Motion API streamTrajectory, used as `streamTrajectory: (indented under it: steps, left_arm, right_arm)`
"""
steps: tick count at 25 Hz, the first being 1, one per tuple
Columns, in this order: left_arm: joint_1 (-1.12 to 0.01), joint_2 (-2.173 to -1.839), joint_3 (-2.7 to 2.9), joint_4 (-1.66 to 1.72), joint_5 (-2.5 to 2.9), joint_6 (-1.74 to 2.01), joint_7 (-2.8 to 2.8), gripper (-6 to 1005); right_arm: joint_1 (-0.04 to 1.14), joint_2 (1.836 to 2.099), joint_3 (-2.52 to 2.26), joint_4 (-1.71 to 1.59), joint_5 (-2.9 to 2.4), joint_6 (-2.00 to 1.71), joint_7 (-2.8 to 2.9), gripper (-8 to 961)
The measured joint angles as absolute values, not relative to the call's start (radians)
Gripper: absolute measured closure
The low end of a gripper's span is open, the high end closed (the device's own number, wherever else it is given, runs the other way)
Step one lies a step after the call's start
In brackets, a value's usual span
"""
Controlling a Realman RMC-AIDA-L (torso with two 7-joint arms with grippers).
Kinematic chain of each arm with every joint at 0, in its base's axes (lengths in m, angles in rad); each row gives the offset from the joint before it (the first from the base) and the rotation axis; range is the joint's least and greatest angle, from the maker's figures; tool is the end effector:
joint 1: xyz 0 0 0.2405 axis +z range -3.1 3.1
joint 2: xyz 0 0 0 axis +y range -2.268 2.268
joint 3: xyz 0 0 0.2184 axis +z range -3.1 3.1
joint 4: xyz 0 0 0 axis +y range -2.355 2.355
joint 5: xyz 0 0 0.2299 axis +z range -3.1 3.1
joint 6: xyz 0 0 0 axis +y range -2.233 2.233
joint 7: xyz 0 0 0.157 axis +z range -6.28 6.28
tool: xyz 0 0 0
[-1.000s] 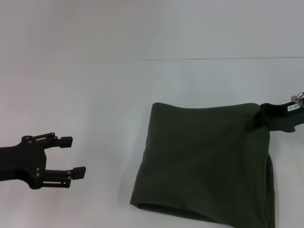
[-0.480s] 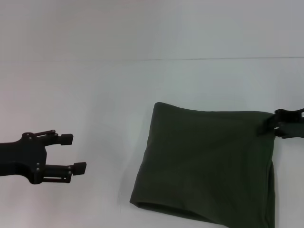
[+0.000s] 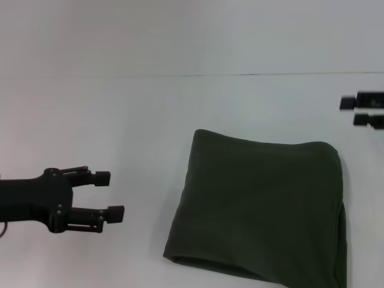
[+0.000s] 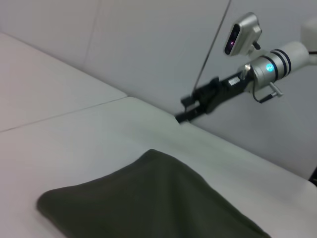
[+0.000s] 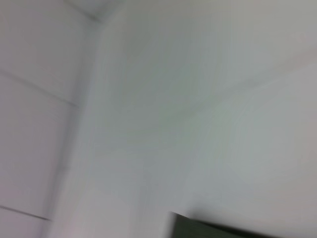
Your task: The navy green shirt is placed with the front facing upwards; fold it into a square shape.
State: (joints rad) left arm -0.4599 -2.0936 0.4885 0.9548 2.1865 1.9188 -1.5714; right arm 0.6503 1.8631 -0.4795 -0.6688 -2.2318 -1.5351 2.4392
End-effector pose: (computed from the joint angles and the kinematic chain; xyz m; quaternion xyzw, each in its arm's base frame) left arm -0.2479 0.2911 0.0693 -0.9393 -0.2484 -0.2236 0.0778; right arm 0.2678 0.3826 0.1123 -0.7291 0.6298 0.2297 0.1380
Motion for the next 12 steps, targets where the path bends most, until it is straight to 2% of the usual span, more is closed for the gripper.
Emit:
streamTrajectory:
  steps: [2, 5, 6, 7, 8, 9, 12]
  left_arm:
    - [-0.464, -2.098, 0.490, 0.936, 2.183, 1.915, -1.566, 68]
    - [-0.472, -2.099, 0.482, 0.916, 2.173, 1.913, -1.566, 68]
    - [-0.475, -2.098, 0.480, 0.913, 2.170, 1.911, -1.566, 68]
    - [-0.477, -2.097, 0.479, 0.911, 2.168, 1.909, -1.567, 68]
    - [-0.480, -2.095, 0.479, 0.909, 2.167, 1.907, -1.570, 68]
    - [-0.482, -2.093, 0.479, 0.907, 2.166, 1.905, -1.572, 68]
    - [-0.484, -2.094, 0.478, 0.903, 2.165, 1.904, -1.576, 68]
  right_arm:
    - [0.625, 1.869, -0.472, -0.653, -2.141, -1.576, 2.320, 316]
    - [0.606, 1.895, -0.488, -0.630, -2.098, -1.634, 2.105, 222]
    - [0.602, 1.908, -0.489, -0.623, -2.098, -1.648, 2.039, 200]
    - [0.593, 1.941, -0.492, -0.612, -2.100, -1.679, 1.893, 179]
    - [0.588, 1.959, -0.492, -0.610, -2.100, -1.693, 1.819, 157]
    - [0.588, 1.959, -0.492, -0.610, -2.100, -1.693, 1.819, 136]
    - [0.566, 2.010, -0.502, -0.609, -2.101, -1.711, 1.638, 119]
